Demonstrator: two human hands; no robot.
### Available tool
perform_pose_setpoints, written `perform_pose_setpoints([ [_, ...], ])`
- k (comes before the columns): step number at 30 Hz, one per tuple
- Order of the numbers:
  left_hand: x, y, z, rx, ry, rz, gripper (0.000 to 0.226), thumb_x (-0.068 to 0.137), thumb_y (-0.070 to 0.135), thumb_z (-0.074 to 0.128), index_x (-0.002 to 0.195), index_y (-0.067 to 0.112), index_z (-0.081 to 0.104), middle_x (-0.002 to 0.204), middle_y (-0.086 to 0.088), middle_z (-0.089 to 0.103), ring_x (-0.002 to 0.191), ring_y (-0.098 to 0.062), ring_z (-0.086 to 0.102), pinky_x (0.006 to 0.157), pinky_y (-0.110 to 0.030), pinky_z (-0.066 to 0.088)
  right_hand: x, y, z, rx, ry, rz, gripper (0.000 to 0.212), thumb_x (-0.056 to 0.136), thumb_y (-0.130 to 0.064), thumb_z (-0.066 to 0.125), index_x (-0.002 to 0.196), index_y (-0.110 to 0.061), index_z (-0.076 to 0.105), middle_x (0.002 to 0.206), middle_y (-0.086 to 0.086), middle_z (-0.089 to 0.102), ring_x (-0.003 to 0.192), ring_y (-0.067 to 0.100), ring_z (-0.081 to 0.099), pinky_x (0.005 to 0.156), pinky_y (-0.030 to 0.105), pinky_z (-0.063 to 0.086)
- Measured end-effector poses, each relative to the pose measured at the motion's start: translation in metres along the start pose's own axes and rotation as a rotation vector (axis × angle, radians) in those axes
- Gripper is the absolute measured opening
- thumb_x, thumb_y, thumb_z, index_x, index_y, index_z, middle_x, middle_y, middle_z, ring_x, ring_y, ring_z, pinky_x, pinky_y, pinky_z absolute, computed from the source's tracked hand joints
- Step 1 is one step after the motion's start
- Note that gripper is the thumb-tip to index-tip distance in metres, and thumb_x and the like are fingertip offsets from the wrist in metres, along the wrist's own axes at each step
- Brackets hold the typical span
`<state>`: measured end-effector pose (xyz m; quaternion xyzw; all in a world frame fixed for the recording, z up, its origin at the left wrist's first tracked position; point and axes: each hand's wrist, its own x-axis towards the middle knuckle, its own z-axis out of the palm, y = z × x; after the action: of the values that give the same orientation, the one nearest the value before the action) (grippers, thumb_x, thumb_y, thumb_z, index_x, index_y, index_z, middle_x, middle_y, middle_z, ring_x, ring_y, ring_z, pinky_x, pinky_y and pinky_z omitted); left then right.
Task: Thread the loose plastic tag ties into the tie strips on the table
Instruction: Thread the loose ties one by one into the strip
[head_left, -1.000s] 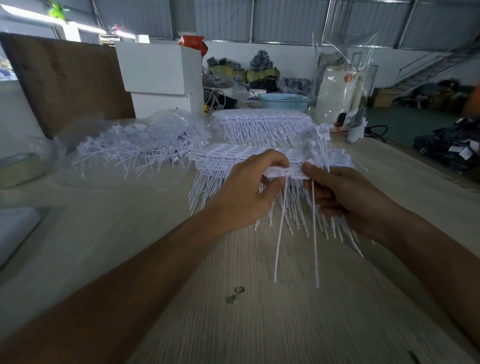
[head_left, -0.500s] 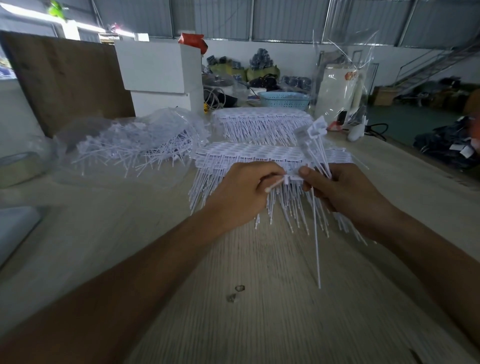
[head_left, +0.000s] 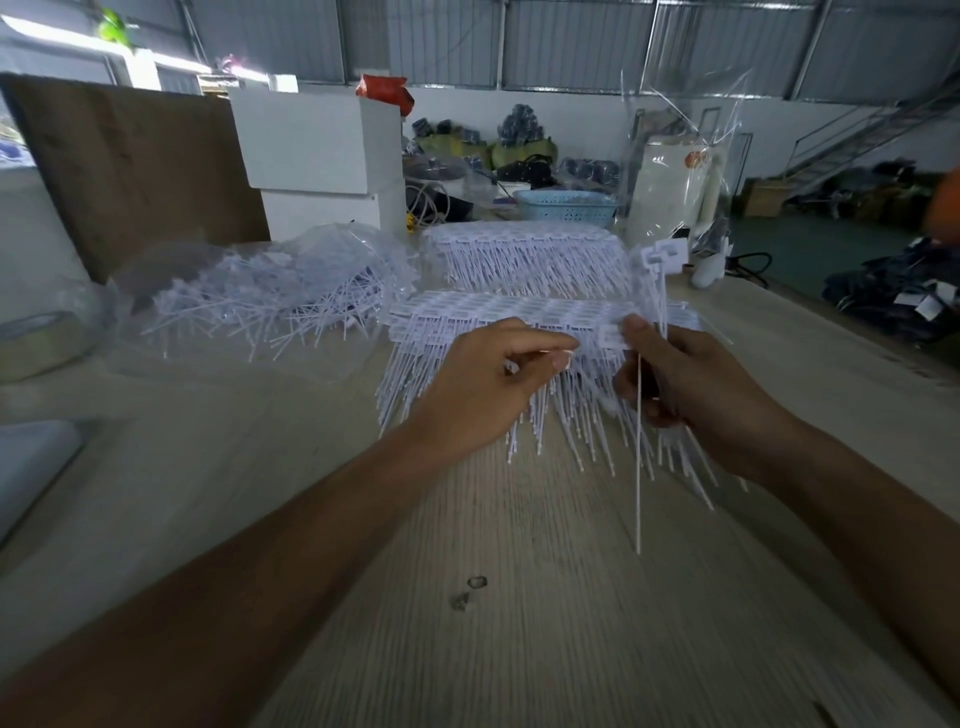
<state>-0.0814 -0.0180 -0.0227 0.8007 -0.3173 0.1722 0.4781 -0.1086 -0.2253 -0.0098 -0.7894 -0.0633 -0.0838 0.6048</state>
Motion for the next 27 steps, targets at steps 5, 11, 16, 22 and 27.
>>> perform_pose_setpoints([
  [5,-0.002,0.003,0.003,-0.028,0.005,0.012,0.027,0.090,0.013,0.072,0.117,0.017,0.074,0.092,0.007,0.066,0.085,-0.006,0.062,0.074,-0.019,0.047,-0.004,0.001,0.010,0.103,-0.099,0.059,0.039,0.103,-0.044,0.045,0.088,-0.011,0.059,0.077,0.019,0.072,0.059,0.024,0.064,0.052,0.029,0.051],
  [11,-0.004,0.007,0.008,-0.095,0.088,-0.007,0.022,0.083,0.010,0.079,0.102,0.020,0.073,0.092,0.011,0.072,0.083,-0.006,0.065,0.070,-0.025,0.055,-0.011,-0.003,0.022,0.221,-0.153,0.111,0.040,0.104,-0.037,0.047,0.099,-0.002,0.068,0.079,0.018,0.071,0.059,0.023,0.066,0.053,0.028,0.055],
  [16,-0.003,0.005,0.008,-0.087,0.163,-0.003,0.028,0.083,0.006,0.077,0.108,0.018,0.071,0.094,0.004,0.072,0.079,-0.008,0.065,0.068,-0.017,0.051,-0.018,-0.003,0.031,0.200,-0.264,0.105,0.032,0.099,-0.032,0.053,0.094,-0.007,0.072,0.087,0.016,0.074,0.070,0.020,0.069,0.062,0.026,0.058],
  [22,-0.004,0.004,0.009,-0.056,0.189,-0.008,0.029,0.084,0.006,0.072,0.109,0.021,0.069,0.097,0.009,0.070,0.079,-0.004,0.064,0.068,-0.011,0.046,-0.024,-0.005,0.035,0.285,-0.416,0.154,0.021,0.099,-0.020,0.055,0.095,-0.002,0.065,0.083,0.017,0.068,0.069,0.025,0.067,0.062,0.032,0.058],
  [27,-0.005,0.004,0.007,-0.050,0.128,0.057,0.032,0.092,0.015,0.067,0.121,0.026,0.061,0.098,0.010,0.067,0.091,0.001,0.061,0.071,-0.013,0.047,-0.023,-0.005,0.033,0.251,-0.387,0.175,0.027,0.104,-0.016,0.049,0.079,-0.010,0.059,0.068,0.011,0.053,0.052,0.019,0.050,0.050,0.031,0.049],
])
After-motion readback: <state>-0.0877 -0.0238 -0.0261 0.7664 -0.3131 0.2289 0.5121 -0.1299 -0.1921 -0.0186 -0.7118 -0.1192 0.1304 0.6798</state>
